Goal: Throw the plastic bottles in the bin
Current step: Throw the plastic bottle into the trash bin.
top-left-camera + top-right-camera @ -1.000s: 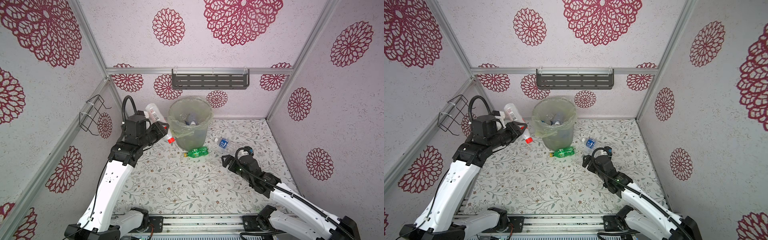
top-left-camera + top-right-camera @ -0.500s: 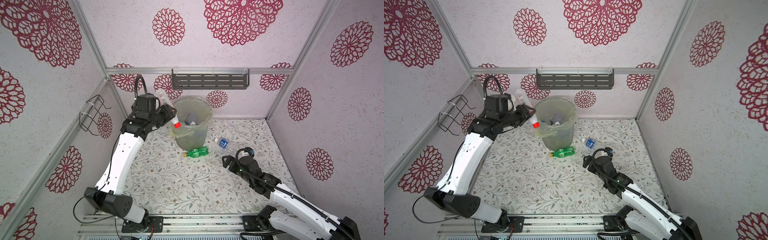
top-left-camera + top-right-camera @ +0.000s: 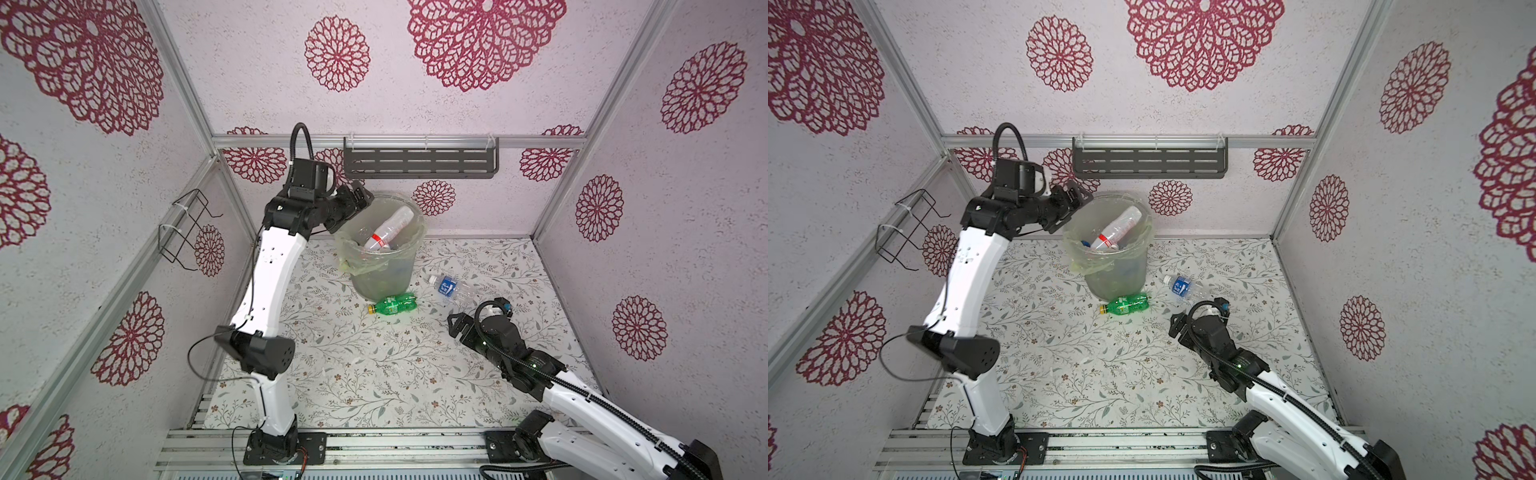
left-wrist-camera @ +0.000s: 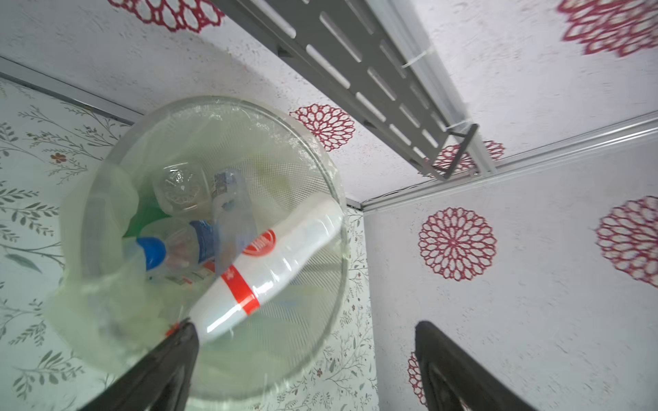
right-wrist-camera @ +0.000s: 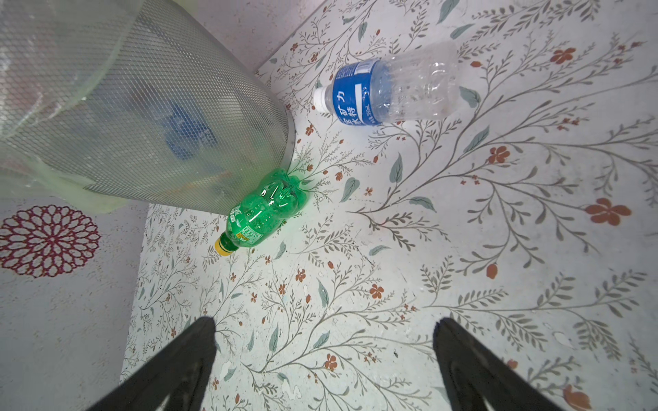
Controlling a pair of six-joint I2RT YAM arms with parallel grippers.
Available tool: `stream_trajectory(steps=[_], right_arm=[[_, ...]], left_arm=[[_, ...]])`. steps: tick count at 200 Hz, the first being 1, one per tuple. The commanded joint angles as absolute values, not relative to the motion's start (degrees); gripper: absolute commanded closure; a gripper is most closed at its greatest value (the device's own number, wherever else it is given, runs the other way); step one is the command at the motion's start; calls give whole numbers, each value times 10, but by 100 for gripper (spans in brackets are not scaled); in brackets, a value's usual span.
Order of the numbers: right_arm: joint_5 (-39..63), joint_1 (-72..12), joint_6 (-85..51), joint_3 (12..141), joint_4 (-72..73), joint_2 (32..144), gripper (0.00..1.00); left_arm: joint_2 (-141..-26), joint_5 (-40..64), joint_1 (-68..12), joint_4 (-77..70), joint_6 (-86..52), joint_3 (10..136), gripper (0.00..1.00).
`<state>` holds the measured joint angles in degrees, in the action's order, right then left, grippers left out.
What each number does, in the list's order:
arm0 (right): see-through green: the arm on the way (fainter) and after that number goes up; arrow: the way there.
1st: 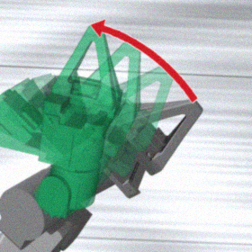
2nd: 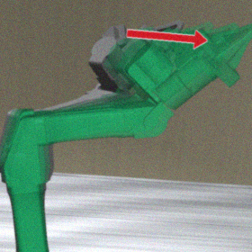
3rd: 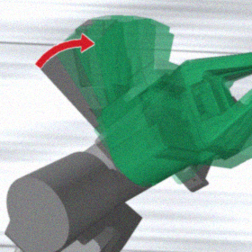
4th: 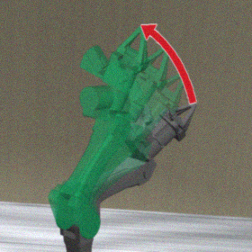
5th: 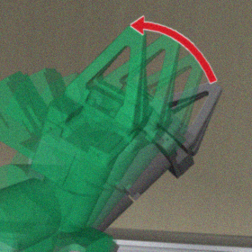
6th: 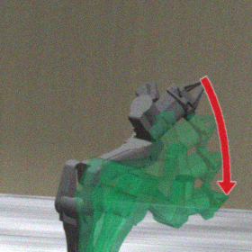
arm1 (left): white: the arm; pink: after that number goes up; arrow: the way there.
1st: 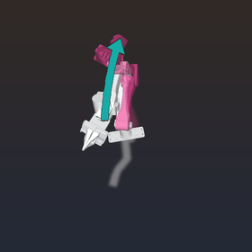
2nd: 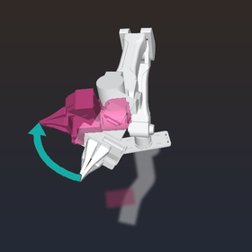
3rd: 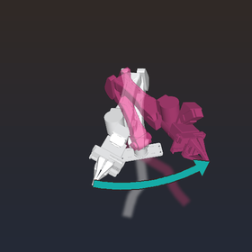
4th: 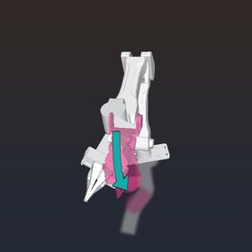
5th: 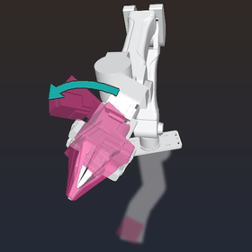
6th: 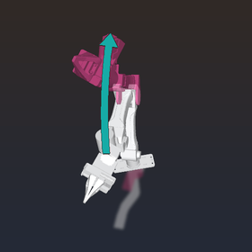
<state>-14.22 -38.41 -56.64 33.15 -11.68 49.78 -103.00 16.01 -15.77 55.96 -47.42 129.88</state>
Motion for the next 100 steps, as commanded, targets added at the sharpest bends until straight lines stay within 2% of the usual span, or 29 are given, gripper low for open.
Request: stream_trajectory(steps=[1,100], right_arm=[[-161,-381,-568,340,-110,502,1],[-133,-381,-550,402,-135,590,1]], left_arm=[[-917,158,-148,482,-469,1229,3],[-769,162,-88,444,-455,926,3]])
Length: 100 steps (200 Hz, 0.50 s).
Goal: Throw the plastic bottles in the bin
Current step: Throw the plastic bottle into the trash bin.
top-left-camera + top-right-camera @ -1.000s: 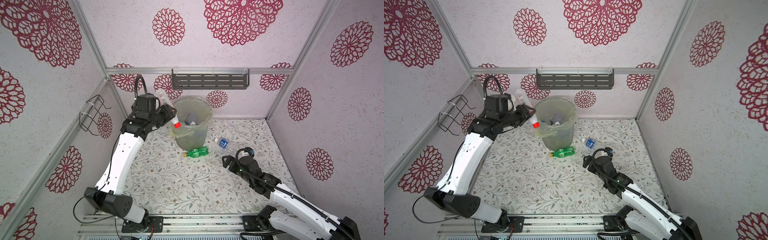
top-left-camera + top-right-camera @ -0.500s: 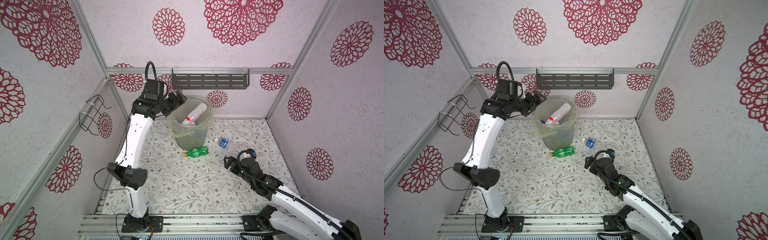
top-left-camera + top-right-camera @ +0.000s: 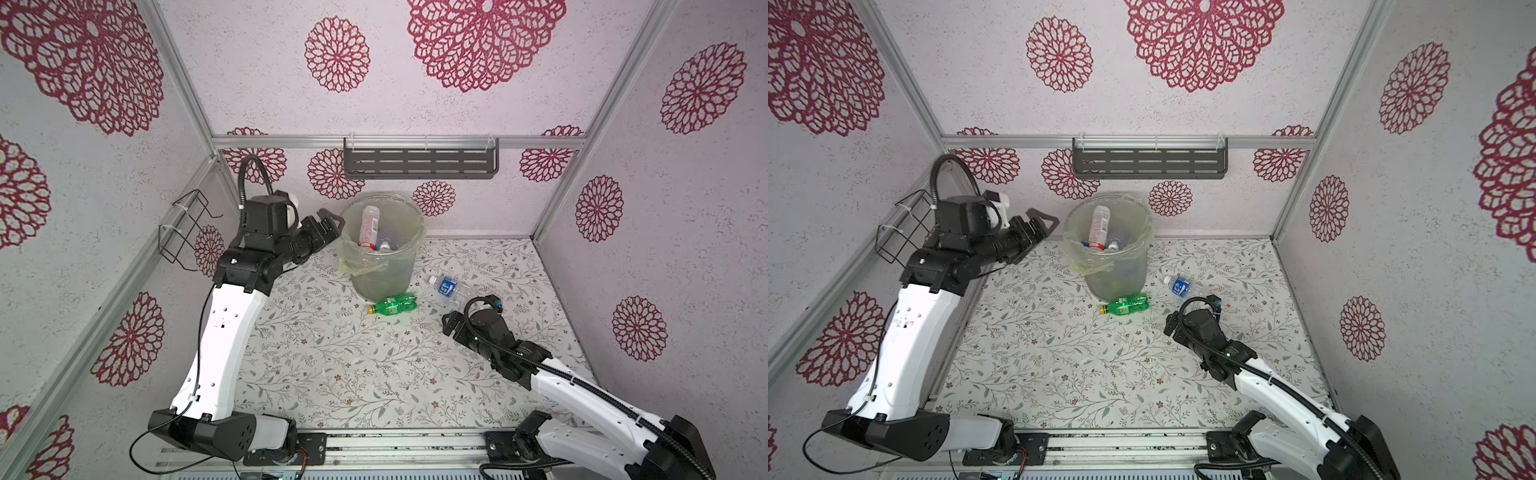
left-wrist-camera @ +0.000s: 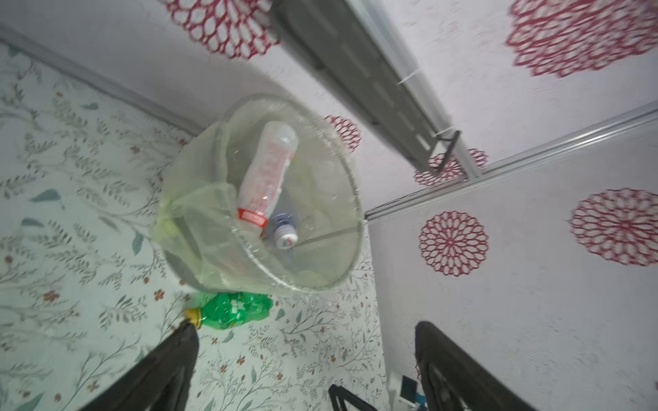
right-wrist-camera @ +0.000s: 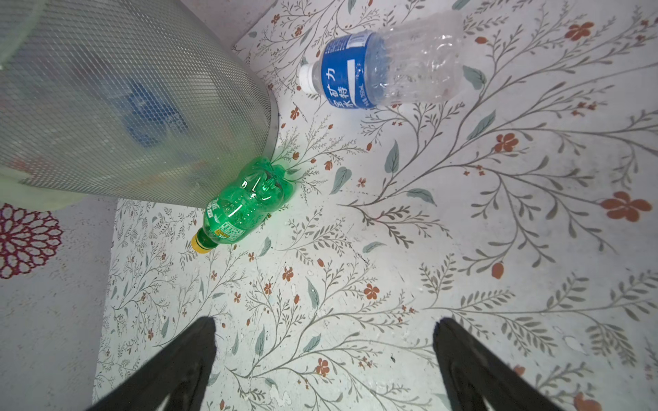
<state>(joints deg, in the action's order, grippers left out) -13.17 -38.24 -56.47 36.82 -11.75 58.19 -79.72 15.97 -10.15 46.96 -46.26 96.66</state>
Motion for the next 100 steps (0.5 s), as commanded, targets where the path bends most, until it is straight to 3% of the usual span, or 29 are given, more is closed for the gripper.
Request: stream_trajectory(steps=[1,100], right_arm=[[-133,-381,-550,403,-137,591,1],[-173,-379,-498,497,-213,658,1]], left_arm=[[-768,162,-88,445,-455,924,3],[-690,163,-58,449,-430,787,3]])
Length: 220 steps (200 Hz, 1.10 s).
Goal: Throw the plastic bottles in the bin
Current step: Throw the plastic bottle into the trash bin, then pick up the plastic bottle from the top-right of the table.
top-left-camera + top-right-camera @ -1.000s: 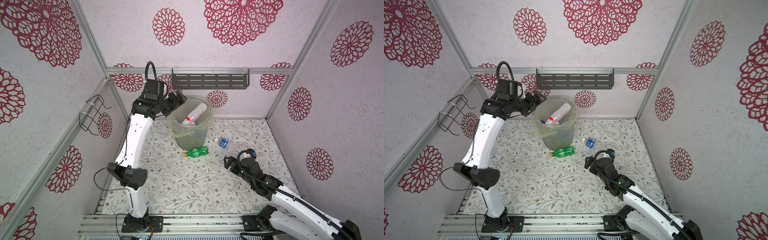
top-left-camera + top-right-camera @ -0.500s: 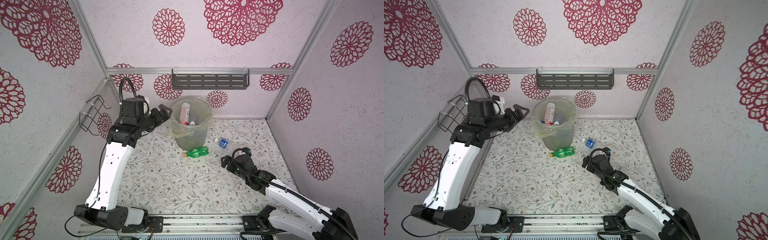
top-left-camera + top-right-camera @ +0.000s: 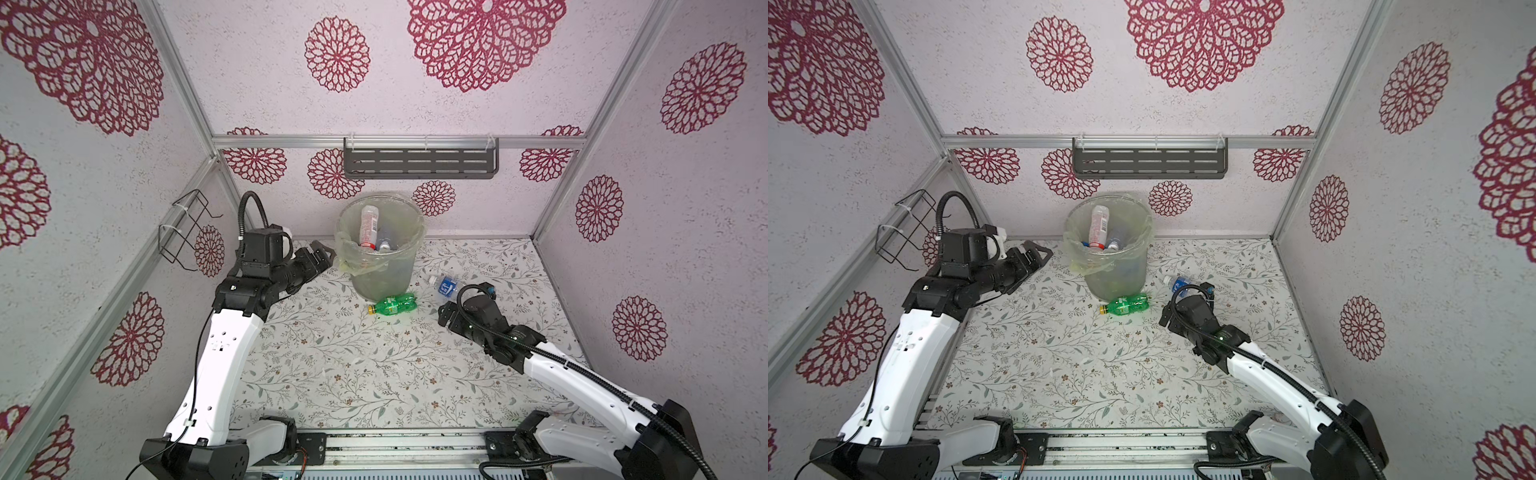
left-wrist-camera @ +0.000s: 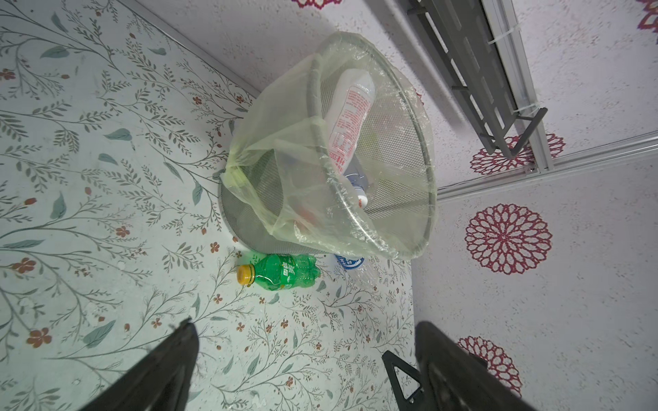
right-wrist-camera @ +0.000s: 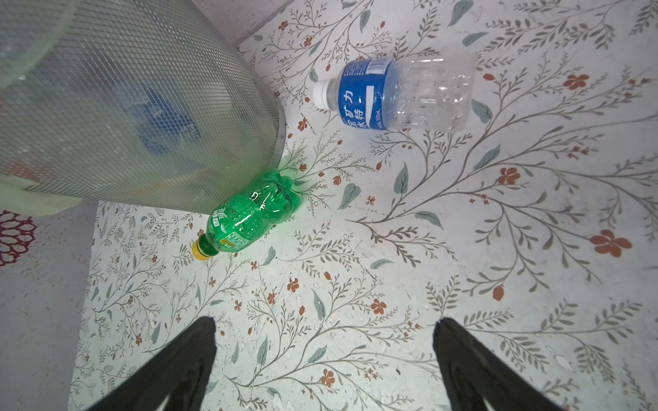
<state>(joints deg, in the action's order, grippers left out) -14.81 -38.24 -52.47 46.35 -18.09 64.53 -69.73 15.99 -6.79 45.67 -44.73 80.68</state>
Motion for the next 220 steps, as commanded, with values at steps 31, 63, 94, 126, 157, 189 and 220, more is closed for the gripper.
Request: stream_trajectory(steps=[31,63,94,126,157,189,220], right_arm=[[-183,-375,-443,538,-242,688,1],[-198,-357,-325,588,-270,724,1],[-222,-326,-220,637,-295,767,1],[-204,-301,-100,651,-273,808,1],[-214,-283,-13,678,-260,868,1],[-174,-242,17,716,-264,922,1],[-155,-222,40,752,-269,975,1]], left_arm=[[-668,161,-47,448,-423,752,3],[-660,161,-35,427,-414,716,3],[-665,158,-26,373,-427,663,3],[-688,168,-21,342,-425,628,3],[-713,179,-17,339,-435,617,3],[-726,190,-16,342,-434,617,3],[-730,195,-15,359,-429,630,3]])
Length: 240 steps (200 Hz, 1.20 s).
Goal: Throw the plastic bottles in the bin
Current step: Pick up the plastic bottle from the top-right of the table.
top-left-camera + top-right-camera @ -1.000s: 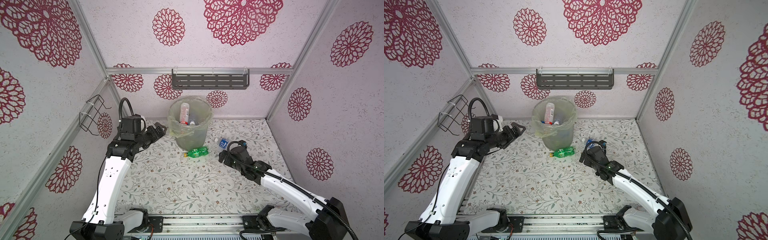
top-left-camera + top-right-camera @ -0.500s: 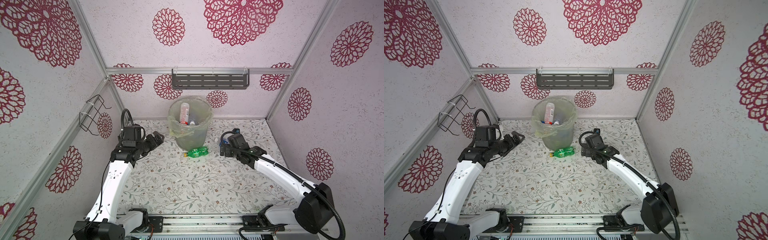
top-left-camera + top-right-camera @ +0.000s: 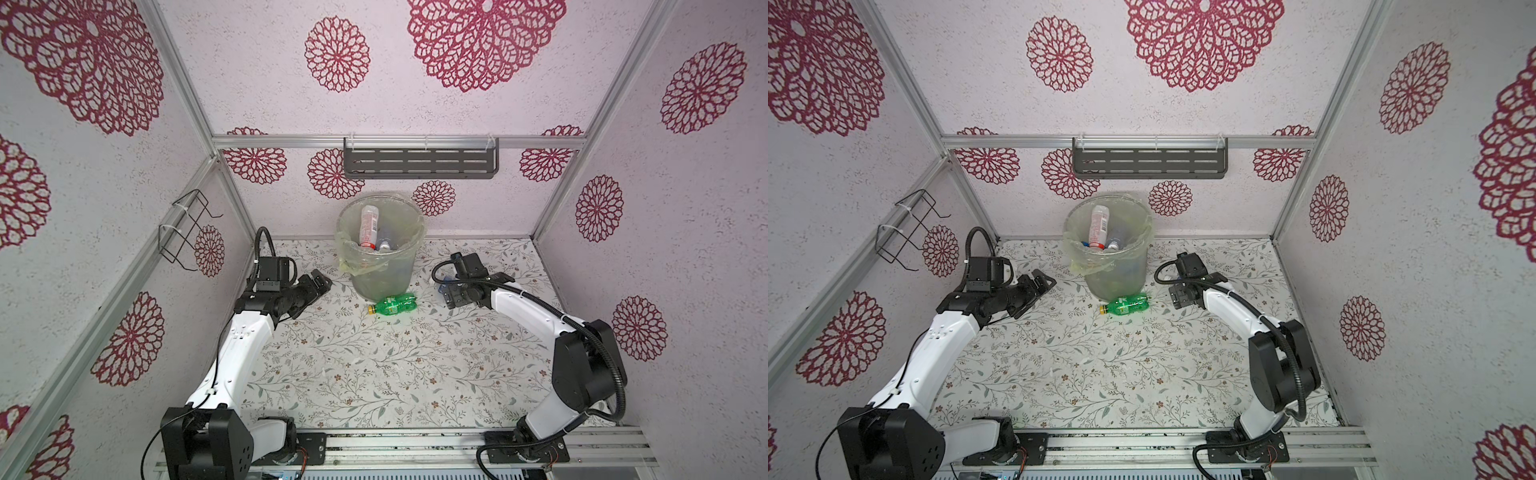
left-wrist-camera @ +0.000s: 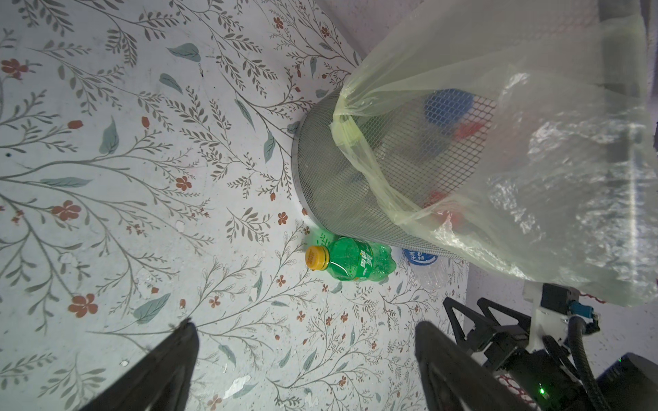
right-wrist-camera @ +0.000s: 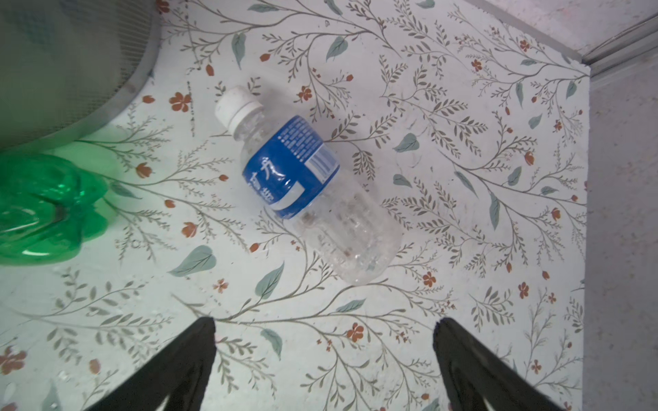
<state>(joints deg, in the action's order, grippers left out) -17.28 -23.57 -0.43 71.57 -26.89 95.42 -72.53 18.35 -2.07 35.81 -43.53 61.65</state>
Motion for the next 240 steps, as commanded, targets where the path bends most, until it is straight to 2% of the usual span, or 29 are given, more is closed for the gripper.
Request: stream_trajectory(steps=[1,60,100,195,224,240], right_arm=[[-155,-221,41,753,-269,977,1],[-82,-186,87,791,-260,1042,1],[-79,-176,97,841,-302,1090,1],[-45,-159,75,816,-281,1115,1],[-29,-159,61,811,-277,1117,5],[-22,-159,50,806,-277,1120,13]], left_arm=[[-730,195,-15,360,-428,630,3],[-730,184,-9,393,-397,644,3],[-718,183,-7,387,-401,625,3],[-715,227,29,370,-418,604,3],[-718,247,39,367,-424,603,3],[-718,254,40,365,-424,602,3]])
